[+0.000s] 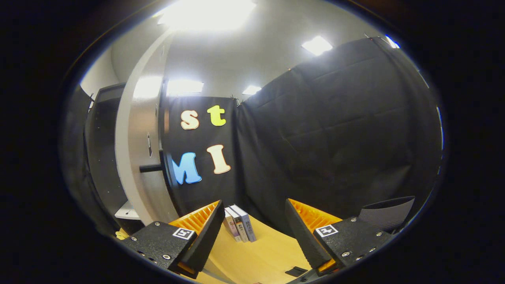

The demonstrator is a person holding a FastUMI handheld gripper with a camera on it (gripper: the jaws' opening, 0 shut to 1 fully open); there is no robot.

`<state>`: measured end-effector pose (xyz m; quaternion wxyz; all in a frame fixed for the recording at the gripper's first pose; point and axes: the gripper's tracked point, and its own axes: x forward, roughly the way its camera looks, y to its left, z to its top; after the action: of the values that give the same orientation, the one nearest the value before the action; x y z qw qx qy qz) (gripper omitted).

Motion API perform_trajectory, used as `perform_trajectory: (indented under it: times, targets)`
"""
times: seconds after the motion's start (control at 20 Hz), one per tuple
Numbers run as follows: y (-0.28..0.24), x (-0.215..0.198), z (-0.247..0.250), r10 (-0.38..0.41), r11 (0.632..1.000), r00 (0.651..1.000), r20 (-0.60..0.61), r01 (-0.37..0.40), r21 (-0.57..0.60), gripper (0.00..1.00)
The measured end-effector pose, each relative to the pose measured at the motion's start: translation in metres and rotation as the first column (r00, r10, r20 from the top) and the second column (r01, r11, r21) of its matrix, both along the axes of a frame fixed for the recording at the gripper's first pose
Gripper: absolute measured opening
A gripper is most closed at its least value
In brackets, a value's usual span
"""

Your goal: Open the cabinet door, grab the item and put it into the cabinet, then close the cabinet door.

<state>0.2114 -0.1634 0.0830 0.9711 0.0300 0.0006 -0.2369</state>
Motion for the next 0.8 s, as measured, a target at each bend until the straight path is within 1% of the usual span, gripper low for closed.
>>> perform_trajectory:
  times: [0.1,0.2,0.25,0.3,0.35,0.4,0.55,0.7,0.8]
  targets:
    - [-0.003,0.008,-0.006,-0.014,1.000,0.999,-0.033,0.014,-0.001,0.95]
    - [0.011,0.015,-0.017,0.009,1.000,0.997,-0.071,-0.009,0.002,0.95]
    - [0.010,0.014,-0.016,-0.004,1.000,0.997,-0.072,0.002,-0.029,0.94]
    - [0.011,0.016,-0.014,-0.010,0.997,0.997,-0.077,0.005,-0.073,0.91]
    - [0.013,0.010,-0.014,-0.018,0.994,0.996,-0.088,0.009,-0.105,0.91]
    - [0.018,0.007,-0.012,-0.020,0.994,0.996,-0.090,0.010,-0.112,0.91]
    - [0.032,0.003,-0.014,-0.007,0.998,0.996,-0.094,0.001,-0.068,0.91]
    - [0.044,-0.002,-0.014,-0.010,0.997,0.996,-0.086,0.003,-0.083,0.91]
    - [0.061,-0.004,-0.014,0.016,0.997,0.996,-0.086,-0.023,-0.075,0.91]
